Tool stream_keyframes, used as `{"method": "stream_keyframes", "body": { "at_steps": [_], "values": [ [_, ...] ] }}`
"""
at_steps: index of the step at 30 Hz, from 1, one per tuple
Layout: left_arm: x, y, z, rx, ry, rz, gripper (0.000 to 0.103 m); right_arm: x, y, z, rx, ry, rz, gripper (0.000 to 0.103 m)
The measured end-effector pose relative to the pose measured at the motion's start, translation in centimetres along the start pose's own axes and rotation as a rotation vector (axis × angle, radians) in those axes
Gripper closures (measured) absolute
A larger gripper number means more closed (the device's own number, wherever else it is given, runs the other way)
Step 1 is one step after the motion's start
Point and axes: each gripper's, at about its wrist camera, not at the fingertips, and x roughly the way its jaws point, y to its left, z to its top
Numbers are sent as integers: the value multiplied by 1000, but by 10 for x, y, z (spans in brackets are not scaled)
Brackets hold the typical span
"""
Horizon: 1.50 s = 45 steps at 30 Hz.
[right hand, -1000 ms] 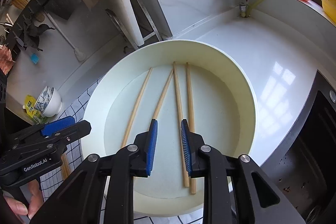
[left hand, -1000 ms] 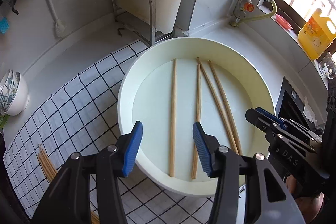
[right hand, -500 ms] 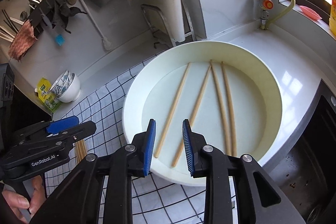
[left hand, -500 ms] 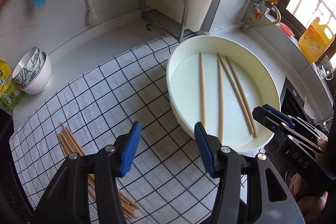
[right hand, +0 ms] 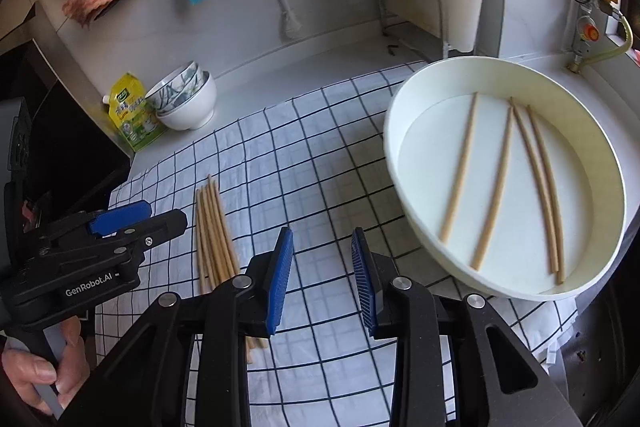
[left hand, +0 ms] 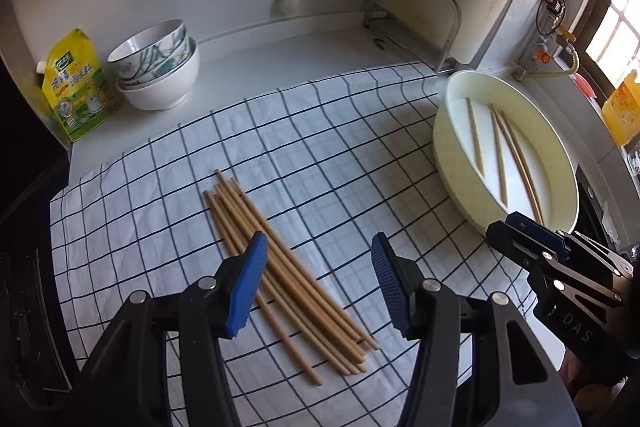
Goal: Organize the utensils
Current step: 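Move both open tools back to the remaining chopsticks on the cloth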
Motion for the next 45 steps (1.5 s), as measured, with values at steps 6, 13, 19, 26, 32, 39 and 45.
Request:
{"method": "stream_keyframes", "body": {
  "at_steps": [6,13,19,26,32,39,45],
  "values": [
    [-1,44,-23,-85,9,33,49,17,38,-11,-71,33,48,74],
    [8,83,-51,-192,33,74,48,44,59,-29,-126,119,120,73],
    [16,93,-67,-209,15,135,47,66,64,-30,-194,138,86,73],
    [31,94,-73,-244,20,127,44,98,71,-27,-254,175,83,73],
    [39,97,-79,-279,36,129,43,119,77,-25,-287,205,74,71],
    [43,99,-87,-323,43,131,43,129,78,-27,-332,221,54,70],
    [43,96,-89,-349,33,122,38,132,83,-29,-396,227,48,70]
  ]
}}
